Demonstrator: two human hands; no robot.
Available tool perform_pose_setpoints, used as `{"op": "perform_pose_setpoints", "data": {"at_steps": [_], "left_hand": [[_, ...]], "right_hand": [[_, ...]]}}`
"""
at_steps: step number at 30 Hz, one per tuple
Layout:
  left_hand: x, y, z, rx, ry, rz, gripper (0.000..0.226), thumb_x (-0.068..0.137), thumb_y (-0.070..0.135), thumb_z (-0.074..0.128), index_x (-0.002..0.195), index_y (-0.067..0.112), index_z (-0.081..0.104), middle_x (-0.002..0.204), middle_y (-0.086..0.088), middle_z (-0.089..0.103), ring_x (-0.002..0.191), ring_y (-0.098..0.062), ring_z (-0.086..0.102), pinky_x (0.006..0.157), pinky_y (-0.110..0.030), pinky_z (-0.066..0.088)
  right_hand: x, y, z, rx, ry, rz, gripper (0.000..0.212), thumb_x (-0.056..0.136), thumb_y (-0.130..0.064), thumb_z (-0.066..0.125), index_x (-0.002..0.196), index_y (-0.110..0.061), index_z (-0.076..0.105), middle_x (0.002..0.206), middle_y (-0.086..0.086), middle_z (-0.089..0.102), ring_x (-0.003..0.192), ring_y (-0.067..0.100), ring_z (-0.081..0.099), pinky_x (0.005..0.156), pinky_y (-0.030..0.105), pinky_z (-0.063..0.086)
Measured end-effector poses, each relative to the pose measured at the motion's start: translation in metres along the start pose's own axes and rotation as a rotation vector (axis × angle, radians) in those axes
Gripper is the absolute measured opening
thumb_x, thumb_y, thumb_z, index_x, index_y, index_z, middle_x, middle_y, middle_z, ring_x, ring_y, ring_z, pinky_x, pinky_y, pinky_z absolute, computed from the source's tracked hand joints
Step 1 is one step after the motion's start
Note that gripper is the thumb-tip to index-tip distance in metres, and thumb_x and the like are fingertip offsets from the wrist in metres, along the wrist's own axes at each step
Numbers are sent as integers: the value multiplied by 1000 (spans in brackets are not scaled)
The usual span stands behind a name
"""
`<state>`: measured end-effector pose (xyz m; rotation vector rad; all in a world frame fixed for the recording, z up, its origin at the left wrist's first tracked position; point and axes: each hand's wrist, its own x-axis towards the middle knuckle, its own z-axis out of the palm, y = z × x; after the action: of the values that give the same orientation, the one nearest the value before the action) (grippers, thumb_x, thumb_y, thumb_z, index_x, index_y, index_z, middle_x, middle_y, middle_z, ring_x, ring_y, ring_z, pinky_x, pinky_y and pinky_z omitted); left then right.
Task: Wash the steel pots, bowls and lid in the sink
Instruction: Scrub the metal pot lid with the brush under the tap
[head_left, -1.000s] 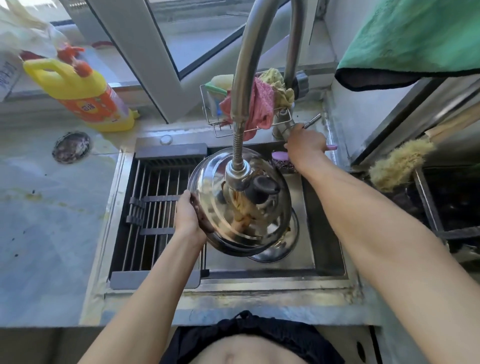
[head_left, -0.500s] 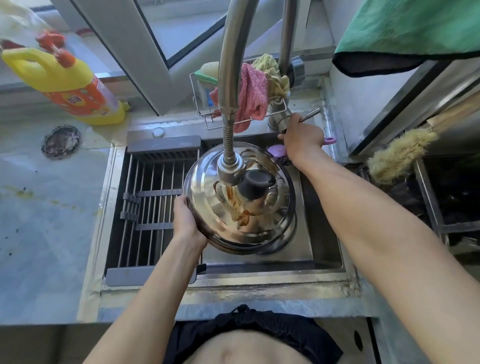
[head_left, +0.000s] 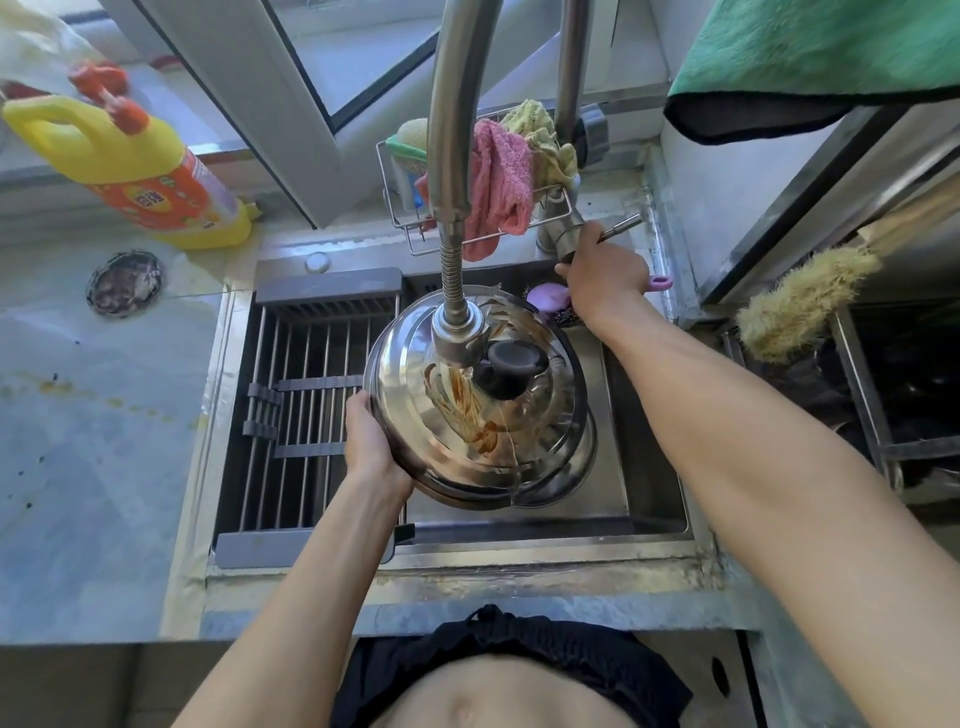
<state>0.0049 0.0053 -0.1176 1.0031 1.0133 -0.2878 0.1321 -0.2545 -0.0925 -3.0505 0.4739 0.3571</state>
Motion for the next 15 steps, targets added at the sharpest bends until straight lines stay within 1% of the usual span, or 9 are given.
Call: {"op": "perform_pose_setpoints", "data": {"at_steps": [2, 5, 7, 8, 9, 11, 12, 13, 15], "left_hand": [[-2, 0, -1, 10, 32, 6, 32, 73, 46, 60, 97, 27, 72, 124, -9, 73, 115, -32, 69, 102, -57, 50], [-6, -1, -4, 30, 62, 11, 34, 73, 49, 60, 96, 27, 72, 120, -7, 75, 115, -31, 69, 101, -55, 51], [-9, -2, -6, 38, 79, 16, 31, 78, 49, 60, 95, 26, 72, 108, -3, 77, 112, -28, 71, 100, -52, 53], [-12, -2, -6, 39, 85, 14, 29, 80, 48, 59, 94, 26, 72, 103, -2, 77, 109, -28, 72, 98, -50, 55], [-13, -3, -6, 41, 93, 14, 29, 81, 48, 59, 93, 25, 73, 101, -3, 78, 105, -28, 73, 95, -49, 56], [-18, -4, -7, 38, 98, 21, 30, 80, 48, 61, 92, 23, 72, 100, -4, 77, 97, -27, 74, 92, -47, 58], [-20, -4, -7, 46, 100, 31, 31, 77, 49, 63, 91, 23, 71, 100, -4, 75, 93, -27, 73, 91, -45, 57], [-22, -5, -6, 61, 110, 39, 30, 75, 50, 64, 89, 24, 69, 98, -4, 72, 91, -26, 71, 91, -44, 57], [-26, -6, -3, 84, 136, 48, 32, 81, 52, 65, 88, 20, 69, 97, -5, 75, 94, -29, 74, 94, -48, 57]], "right_hand": [[-4, 1, 1, 58, -36, 21, 70, 101, -36, 51, 150, -5, 14, 122, 23, 60, 104, 38, 62, 67, 37, 39], [-23, 5, 1, 194, -79, 10, 91, 96, -37, 60, 156, -15, -4, 128, 22, 53, 109, 40, 59, 72, 41, 44], [-41, 10, 3, 280, -70, -23, 91, 94, -32, 60, 156, -18, -5, 124, 22, 52, 108, 40, 58, 78, 44, 48], [-50, 14, 5, 307, -62, -25, 85, 93, -25, 61, 156, -15, 4, 121, 21, 52, 106, 40, 58, 77, 44, 49], [-58, 18, 6, 326, -51, -28, 72, 91, -18, 60, 151, -10, 19, 117, 21, 53, 104, 41, 58, 74, 43, 49], [-71, 28, 5, 387, -22, -20, 31, 91, -9, 56, 121, -3, 51, 108, 22, 58, 93, 38, 59, 66, 37, 42], [-79, 34, 4, 434, -7, -17, 18, 92, -8, 55, 108, -3, 59, 103, 21, 62, 86, 36, 58, 63, 33, 39], [-87, 38, 2, 481, 5, -31, 15, 93, -8, 54, 103, -4, 64, 97, 19, 64, 82, 33, 57, 61, 29, 36], [-106, 41, -3, 584, 16, -111, 18, 96, -13, 55, 106, -11, 70, 89, 11, 65, 79, 26, 58, 57, 25, 36]]}}
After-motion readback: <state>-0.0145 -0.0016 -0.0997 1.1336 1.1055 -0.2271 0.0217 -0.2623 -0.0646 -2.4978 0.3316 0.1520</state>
